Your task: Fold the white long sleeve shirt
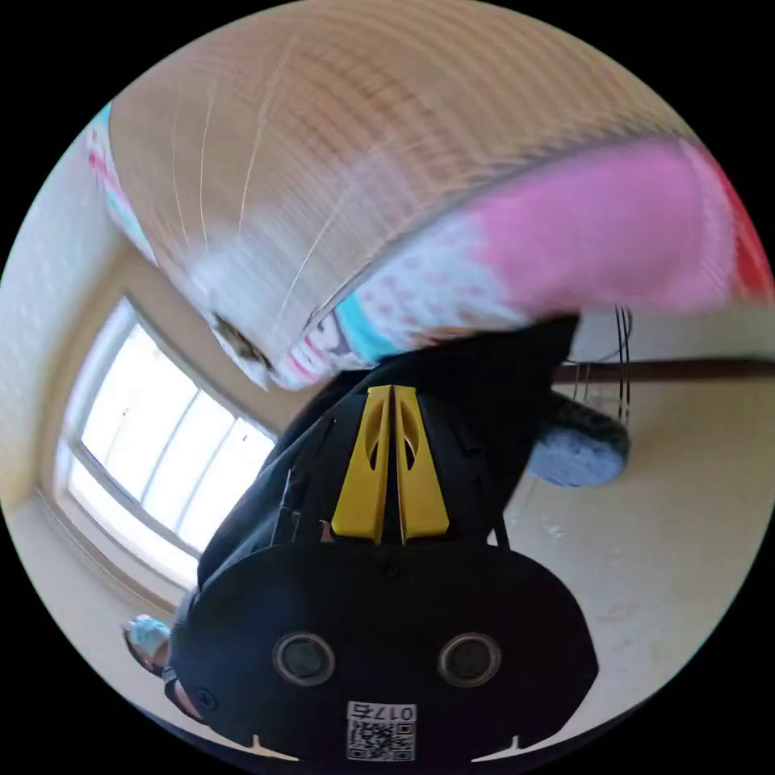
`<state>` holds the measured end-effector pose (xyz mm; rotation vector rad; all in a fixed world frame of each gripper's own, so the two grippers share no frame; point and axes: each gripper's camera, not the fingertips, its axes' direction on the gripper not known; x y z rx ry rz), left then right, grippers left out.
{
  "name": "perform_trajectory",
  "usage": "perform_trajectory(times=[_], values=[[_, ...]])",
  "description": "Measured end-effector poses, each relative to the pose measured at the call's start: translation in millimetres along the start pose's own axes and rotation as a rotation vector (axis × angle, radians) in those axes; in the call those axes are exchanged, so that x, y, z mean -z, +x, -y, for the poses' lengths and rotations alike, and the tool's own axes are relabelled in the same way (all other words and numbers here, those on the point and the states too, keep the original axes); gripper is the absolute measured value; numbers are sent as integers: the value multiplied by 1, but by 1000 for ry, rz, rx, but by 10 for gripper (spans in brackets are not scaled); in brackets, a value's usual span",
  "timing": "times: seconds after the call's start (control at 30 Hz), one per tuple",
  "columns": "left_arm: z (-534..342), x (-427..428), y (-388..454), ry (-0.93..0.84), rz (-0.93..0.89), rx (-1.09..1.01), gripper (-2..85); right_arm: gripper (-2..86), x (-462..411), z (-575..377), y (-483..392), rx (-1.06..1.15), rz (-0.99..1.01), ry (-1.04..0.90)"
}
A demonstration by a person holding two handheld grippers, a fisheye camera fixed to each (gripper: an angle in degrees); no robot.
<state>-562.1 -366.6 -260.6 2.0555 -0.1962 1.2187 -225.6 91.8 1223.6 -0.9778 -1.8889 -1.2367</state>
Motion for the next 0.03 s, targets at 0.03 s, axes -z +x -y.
perform_trajectory(times=[0.03], values=[[-10,-12,-19,5,-33,52,116,6,20,-19,20,-46,86,83]])
